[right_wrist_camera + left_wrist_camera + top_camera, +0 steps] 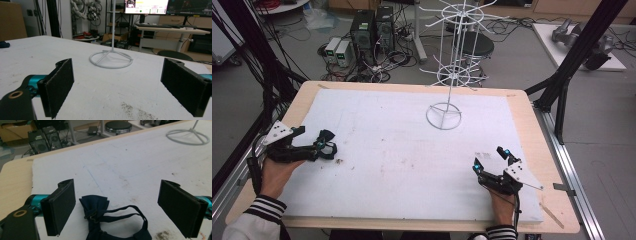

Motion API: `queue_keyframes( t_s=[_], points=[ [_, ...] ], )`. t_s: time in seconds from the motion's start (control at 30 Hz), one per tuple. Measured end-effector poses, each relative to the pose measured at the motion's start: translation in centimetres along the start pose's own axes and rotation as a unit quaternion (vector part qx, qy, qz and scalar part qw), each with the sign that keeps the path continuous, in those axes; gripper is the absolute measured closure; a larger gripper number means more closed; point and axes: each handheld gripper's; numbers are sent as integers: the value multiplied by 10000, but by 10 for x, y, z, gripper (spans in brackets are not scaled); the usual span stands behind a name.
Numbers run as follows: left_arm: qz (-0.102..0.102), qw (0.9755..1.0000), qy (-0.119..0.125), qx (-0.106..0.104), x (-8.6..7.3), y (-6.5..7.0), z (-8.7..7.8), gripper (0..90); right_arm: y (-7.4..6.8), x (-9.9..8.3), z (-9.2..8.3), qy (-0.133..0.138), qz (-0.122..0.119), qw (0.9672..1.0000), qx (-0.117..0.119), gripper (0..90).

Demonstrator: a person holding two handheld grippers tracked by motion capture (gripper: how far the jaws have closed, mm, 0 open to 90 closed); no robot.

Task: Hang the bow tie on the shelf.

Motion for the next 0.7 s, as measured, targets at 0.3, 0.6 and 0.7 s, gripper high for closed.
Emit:
queue_keyframes(
  t_s=[0.3, 0.6, 0.7],
  points=[
    [34, 9968, -777, 179, 8, -11, 9, 156, 0, 0, 0, -3, -9, 10000, 1, 105],
    [127, 9912, -1307, 135, 13, -21, 11, 180, 0, 0, 0, -10, 19, 10000, 15, 105],
    [180, 9886, -1487, 142, 12, -23, 13, 185, 0, 0, 0, 6, -11, 10000, 5, 105]
  ],
)
Point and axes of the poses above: each handheld gripper's, and its own axes: z roughly forward along the jaws, x roughly out of its top, y roughly to its right, and after that the axes turned 10 degrees about -z, right-handed
